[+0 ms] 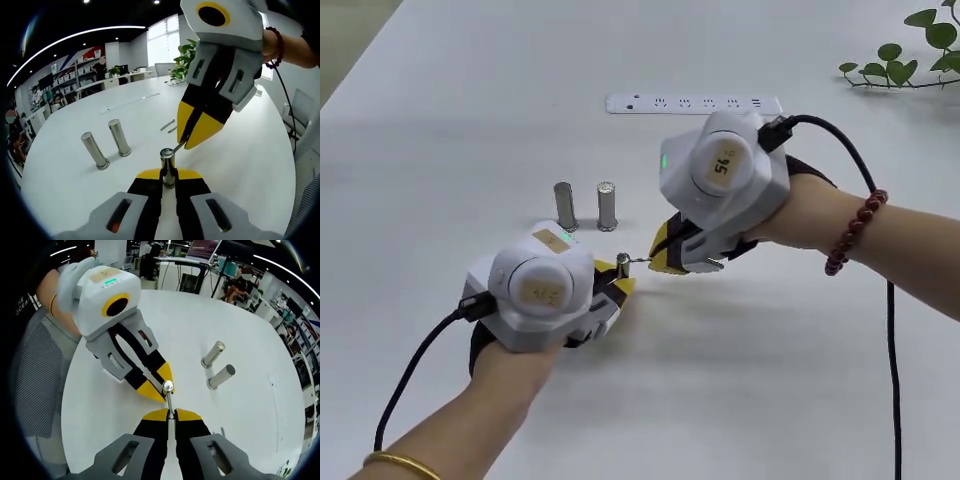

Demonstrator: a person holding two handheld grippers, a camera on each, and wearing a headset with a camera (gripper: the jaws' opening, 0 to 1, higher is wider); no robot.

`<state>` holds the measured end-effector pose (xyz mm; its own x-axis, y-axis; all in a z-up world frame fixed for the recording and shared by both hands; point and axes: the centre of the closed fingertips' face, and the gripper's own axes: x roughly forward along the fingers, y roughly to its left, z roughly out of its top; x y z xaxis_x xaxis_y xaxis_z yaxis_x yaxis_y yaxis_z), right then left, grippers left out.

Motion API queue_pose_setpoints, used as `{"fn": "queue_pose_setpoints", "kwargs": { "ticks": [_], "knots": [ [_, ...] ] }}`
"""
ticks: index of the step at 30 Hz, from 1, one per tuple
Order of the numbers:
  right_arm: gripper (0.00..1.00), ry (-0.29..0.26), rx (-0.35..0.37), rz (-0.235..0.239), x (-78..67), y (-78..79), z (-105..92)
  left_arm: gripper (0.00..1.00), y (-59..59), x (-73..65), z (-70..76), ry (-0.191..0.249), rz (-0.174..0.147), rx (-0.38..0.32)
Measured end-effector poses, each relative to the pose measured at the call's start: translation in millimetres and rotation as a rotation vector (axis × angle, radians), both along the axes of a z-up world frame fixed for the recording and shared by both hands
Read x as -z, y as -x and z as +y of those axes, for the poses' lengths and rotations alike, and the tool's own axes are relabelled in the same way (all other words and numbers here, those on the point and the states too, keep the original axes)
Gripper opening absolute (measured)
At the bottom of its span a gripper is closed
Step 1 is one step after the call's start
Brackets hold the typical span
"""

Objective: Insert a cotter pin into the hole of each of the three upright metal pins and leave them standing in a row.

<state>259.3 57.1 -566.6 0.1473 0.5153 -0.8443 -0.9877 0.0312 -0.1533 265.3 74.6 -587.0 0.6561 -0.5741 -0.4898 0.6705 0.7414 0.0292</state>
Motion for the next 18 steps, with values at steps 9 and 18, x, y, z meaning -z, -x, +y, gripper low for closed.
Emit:
{"fn": "queue_pose_setpoints", "kwargs": {
  "ticks": [9, 18],
  "knots": [
    [0.00, -0.063, -0.005, 0.034, -2.8, 7.4, 7.7, 0.05, 0.8, 0.0, -0.2, -0.003, -0.002, 0.008],
    [0.00, -0.045, 0.000, 0.014, -0.7, 4.5, 6.6, 0.05, 0.5, 0.1, -0.2, -0.002, -0.002, 0.003]
  ]
}}
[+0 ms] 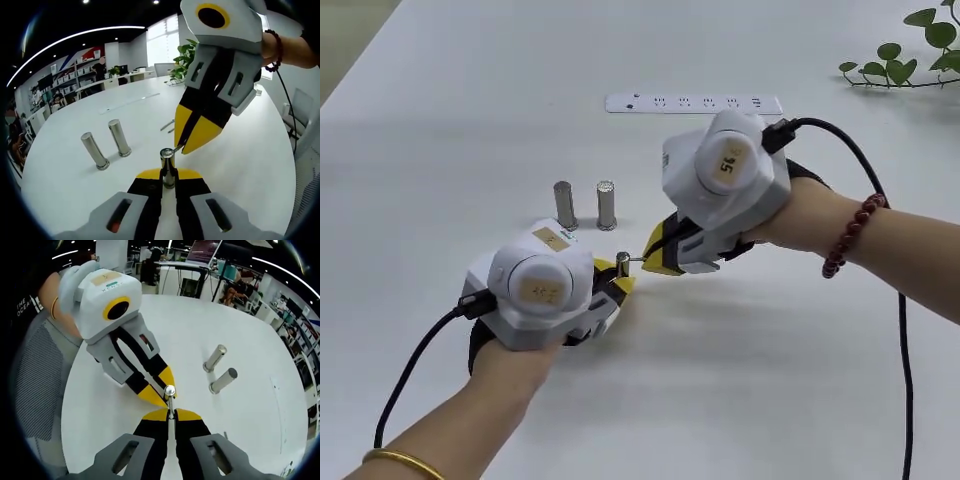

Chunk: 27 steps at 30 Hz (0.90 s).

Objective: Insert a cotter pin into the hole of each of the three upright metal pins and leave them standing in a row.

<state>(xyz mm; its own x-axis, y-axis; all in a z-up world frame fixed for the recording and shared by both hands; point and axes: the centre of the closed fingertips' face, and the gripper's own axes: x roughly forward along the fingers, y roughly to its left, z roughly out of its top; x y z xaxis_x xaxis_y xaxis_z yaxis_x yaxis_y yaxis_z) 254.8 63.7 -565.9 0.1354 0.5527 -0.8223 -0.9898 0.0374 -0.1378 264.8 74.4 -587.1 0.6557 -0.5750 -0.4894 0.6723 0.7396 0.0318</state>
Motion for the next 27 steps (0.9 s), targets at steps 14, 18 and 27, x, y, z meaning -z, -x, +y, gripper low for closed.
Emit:
{"fn": "queue_pose_setpoints", "kwargs": {
  "ticks": [14, 18, 27],
  "knots": [
    [0.00, -0.033, 0.015, 0.021, 1.1, -1.7, 11.6, 0.05, 0.0, 0.1, -0.7, 0.001, -0.001, -0.003],
    [0.01, -0.055, 0.022, 0.012, -0.7, -1.3, 12.7, 0.05, -0.3, 0.2, -0.1, 0.005, 0.003, -0.011],
    [0.09, -0.074, 0.059, 0.022, -5.8, -1.4, 3.1, 0.05, -0.5, 0.1, -0.3, 0.005, 0.001, -0.021]
  ]
}}
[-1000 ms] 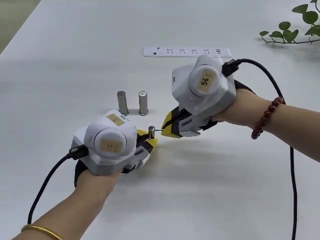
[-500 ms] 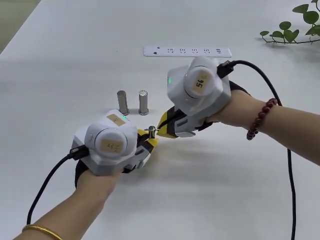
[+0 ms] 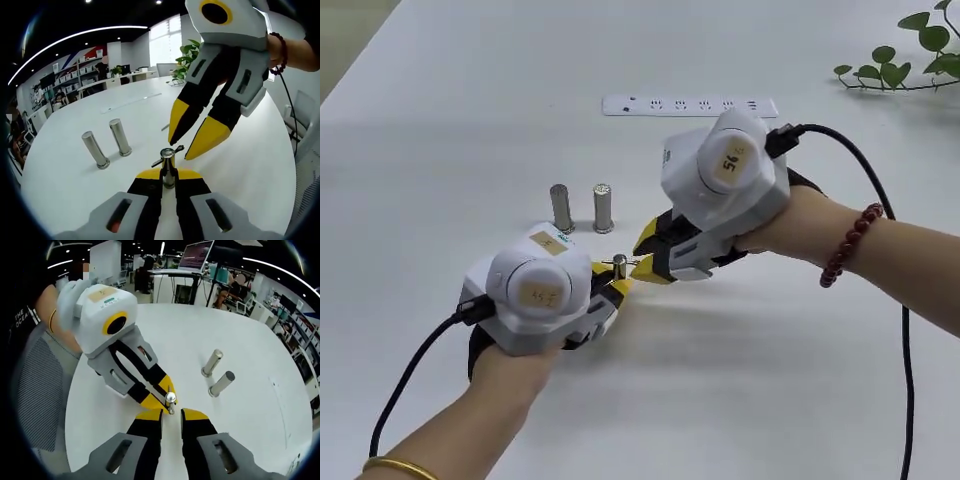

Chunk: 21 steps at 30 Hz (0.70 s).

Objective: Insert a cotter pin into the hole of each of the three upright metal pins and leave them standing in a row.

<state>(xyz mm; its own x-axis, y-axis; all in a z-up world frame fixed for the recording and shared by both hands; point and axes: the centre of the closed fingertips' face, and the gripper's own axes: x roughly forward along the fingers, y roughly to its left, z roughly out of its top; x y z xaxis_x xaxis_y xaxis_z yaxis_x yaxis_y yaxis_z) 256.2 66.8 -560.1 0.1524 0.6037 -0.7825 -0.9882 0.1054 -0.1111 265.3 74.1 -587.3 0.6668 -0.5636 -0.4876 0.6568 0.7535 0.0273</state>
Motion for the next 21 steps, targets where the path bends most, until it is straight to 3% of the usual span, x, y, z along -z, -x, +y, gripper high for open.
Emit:
{"fn": "queue_pose_setpoints", "kwargs": {
  "ticks": [9, 21],
  "knots": [
    [0.00, -0.002, 0.011, 0.005, 0.4, -0.3, -3.3, 0.06, 0.3, 0.0, 0.2, 0.000, -0.001, -0.010],
    [0.00, -0.001, 0.027, 0.009, 2.9, -1.4, -0.8, 0.06, 0.4, 0.0, 0.5, 0.008, 0.001, -0.023]
  ]
}}
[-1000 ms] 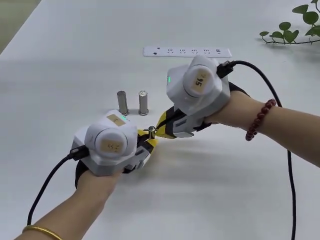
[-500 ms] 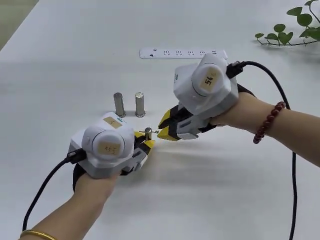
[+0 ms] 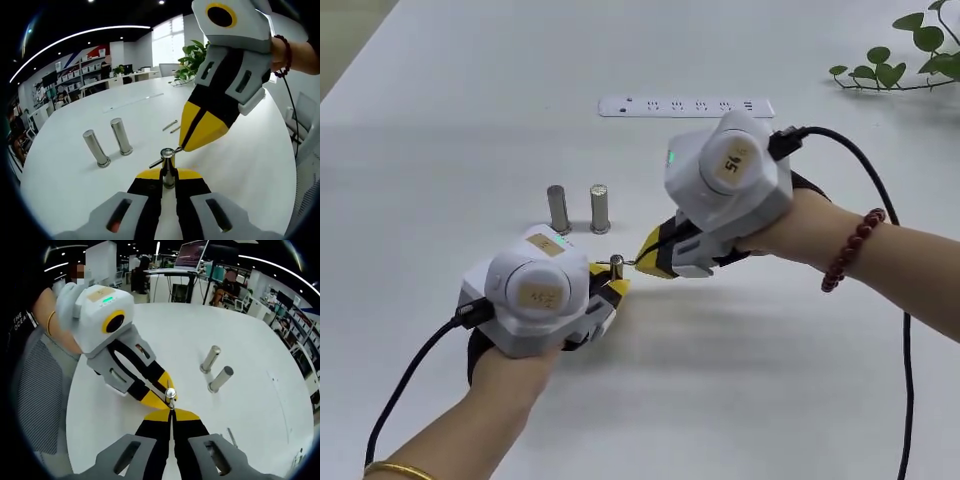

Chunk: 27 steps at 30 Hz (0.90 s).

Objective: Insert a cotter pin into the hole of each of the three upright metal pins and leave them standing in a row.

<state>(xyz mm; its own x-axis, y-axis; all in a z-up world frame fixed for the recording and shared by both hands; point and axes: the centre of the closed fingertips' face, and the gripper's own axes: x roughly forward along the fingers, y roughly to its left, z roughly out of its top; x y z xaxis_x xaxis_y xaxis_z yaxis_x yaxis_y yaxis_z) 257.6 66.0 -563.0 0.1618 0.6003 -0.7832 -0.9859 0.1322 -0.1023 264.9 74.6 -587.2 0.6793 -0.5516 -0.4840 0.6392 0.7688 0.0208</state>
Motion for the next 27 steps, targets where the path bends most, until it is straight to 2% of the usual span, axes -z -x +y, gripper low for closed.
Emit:
{"fn": "queue_pose_setpoints", "kwargs": {
  "ticks": [16, 22, 24, 25, 27],
  "knots": [
    [0.00, -0.025, 0.010, 0.008, -2.5, 0.4, 3.8, 0.06, 0.0, 0.2, -0.5, 0.002, -0.002, -0.004],
    [0.01, -0.031, 0.043, 0.023, 0.2, 1.6, -0.4, 0.06, -0.1, 0.3, -0.4, 0.000, -0.002, -0.006],
    [0.03, -0.060, 0.086, 0.035, -1.6, 0.5, -1.2, 0.06, -0.4, 0.4, 0.0, 0.002, 0.001, -0.015],
    [0.05, -0.103, 0.125, 0.059, -4.8, 0.5, 1.0, 0.05, -0.6, 0.3, -0.1, -0.001, -0.002, -0.017],
    [0.08, -0.123, 0.156, 0.071, -7.2, 0.4, -0.9, 0.05, -0.5, 0.3, 0.0, 0.000, -0.002, -0.019]
  ]
}}
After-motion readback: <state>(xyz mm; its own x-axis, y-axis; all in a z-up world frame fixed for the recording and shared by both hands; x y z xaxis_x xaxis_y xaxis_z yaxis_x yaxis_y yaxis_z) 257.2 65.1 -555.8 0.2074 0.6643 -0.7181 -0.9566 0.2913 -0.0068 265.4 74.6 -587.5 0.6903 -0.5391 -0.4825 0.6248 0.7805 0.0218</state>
